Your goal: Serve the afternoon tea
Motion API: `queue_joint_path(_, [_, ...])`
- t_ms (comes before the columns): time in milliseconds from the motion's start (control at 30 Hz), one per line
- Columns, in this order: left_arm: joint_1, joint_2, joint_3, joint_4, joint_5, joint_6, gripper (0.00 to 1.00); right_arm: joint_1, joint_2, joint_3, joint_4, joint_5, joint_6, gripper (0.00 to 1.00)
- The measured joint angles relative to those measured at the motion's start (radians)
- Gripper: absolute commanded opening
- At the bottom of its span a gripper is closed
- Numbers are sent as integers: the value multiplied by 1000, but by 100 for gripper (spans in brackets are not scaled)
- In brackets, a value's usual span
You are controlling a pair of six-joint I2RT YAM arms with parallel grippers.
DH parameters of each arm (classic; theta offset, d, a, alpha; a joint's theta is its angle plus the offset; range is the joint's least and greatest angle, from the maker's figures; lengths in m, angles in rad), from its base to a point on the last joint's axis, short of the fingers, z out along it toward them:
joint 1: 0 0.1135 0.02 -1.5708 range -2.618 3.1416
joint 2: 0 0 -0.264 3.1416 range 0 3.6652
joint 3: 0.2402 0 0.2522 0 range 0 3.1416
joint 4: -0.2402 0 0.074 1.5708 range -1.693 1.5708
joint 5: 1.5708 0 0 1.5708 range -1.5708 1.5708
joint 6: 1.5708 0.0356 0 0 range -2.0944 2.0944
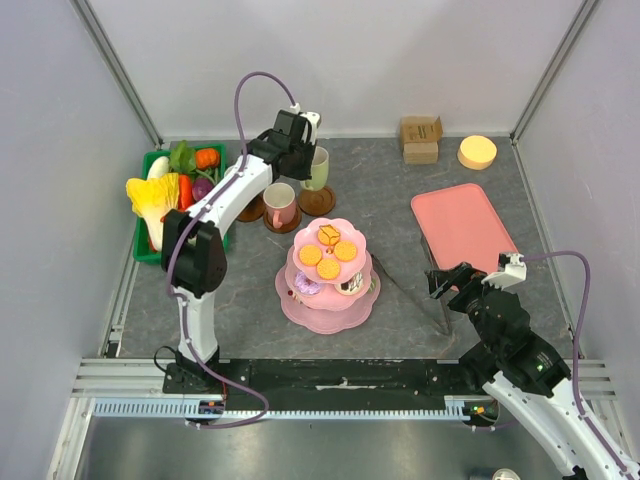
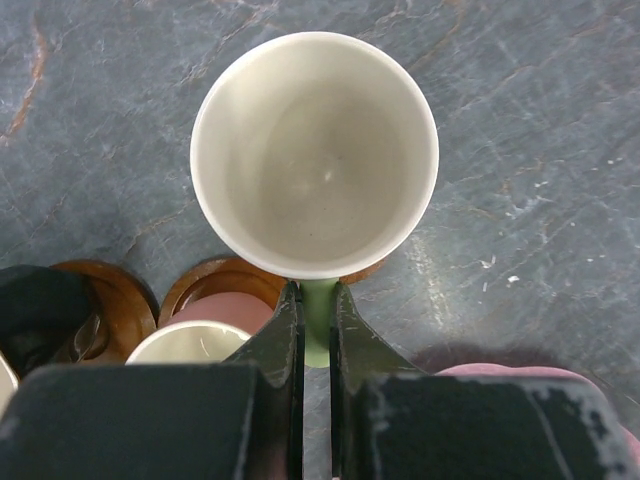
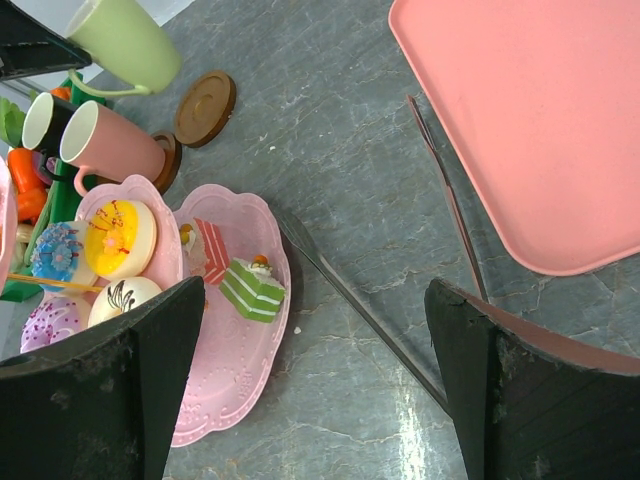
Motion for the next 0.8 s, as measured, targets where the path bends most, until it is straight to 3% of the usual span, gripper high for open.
queue_joint_path(800, [-41, 31, -63, 8, -92, -125, 2, 0, -8, 0, 0, -1, 0, 98])
